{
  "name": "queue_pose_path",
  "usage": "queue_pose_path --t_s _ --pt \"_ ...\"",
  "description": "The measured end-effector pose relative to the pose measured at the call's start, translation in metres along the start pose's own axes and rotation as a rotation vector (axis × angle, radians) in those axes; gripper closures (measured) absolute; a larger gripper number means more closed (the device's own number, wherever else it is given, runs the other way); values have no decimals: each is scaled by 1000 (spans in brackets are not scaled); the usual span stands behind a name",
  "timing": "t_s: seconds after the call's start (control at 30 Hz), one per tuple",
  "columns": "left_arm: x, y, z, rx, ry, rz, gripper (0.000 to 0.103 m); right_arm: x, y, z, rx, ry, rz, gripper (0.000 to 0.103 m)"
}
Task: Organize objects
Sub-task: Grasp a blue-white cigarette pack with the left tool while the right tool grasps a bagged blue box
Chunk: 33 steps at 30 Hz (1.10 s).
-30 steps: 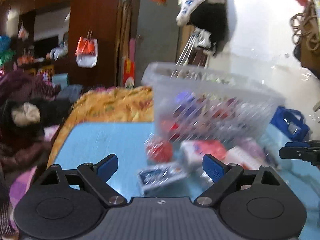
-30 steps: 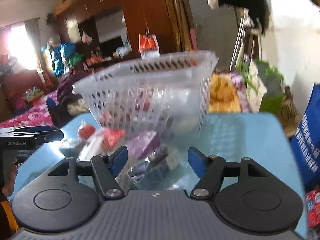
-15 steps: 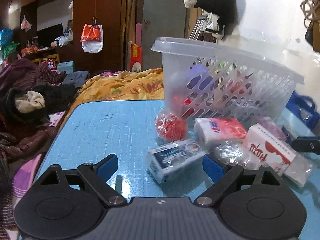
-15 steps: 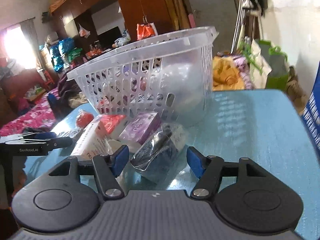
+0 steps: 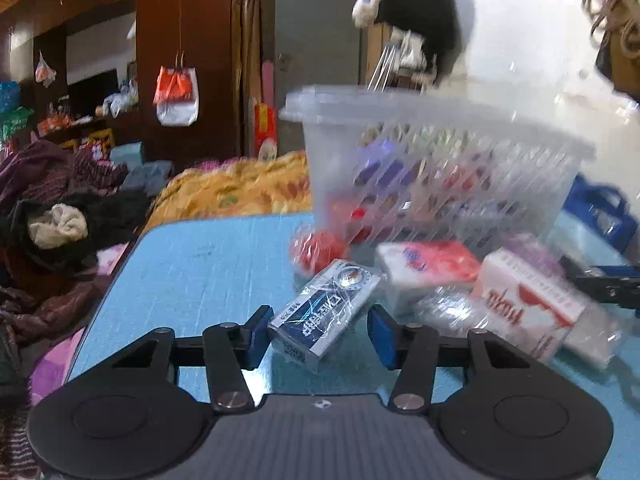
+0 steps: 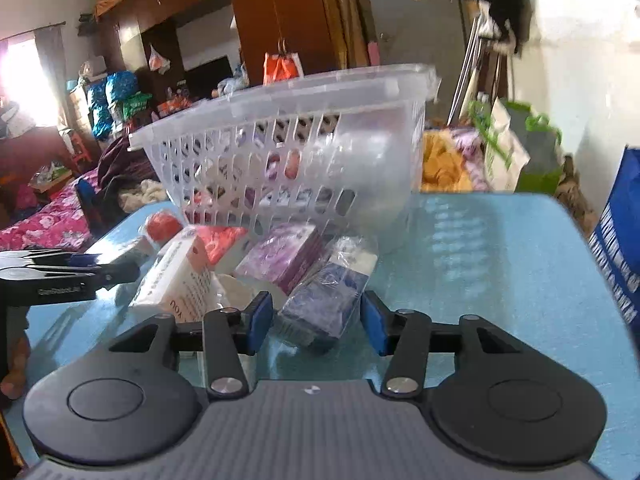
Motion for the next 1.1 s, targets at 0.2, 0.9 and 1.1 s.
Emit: queue_pose_path --t_s 0.2,0.9,1.1 --pt "1 -4 18 -35 -123 -16 48 -1 -4 17 12 -112 -17 56" --pt "-2 -2 36 -62 -234 -10 48 -4 7 33 -3 -231 26 61" --pt "-1 -2 36 -58 -239 -8 48 -3 8 35 -1 -246 37 61"
Point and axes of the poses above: each gripper's, at about its wrist camera, not at the fingertips, and z roughly against the way its jaws point, y to its left, x to its top, the point moved 1 cm from there along -z, roughly the way its jaws point, and after that the axes turned 7 degrees about -x, right-handed, at the moved point
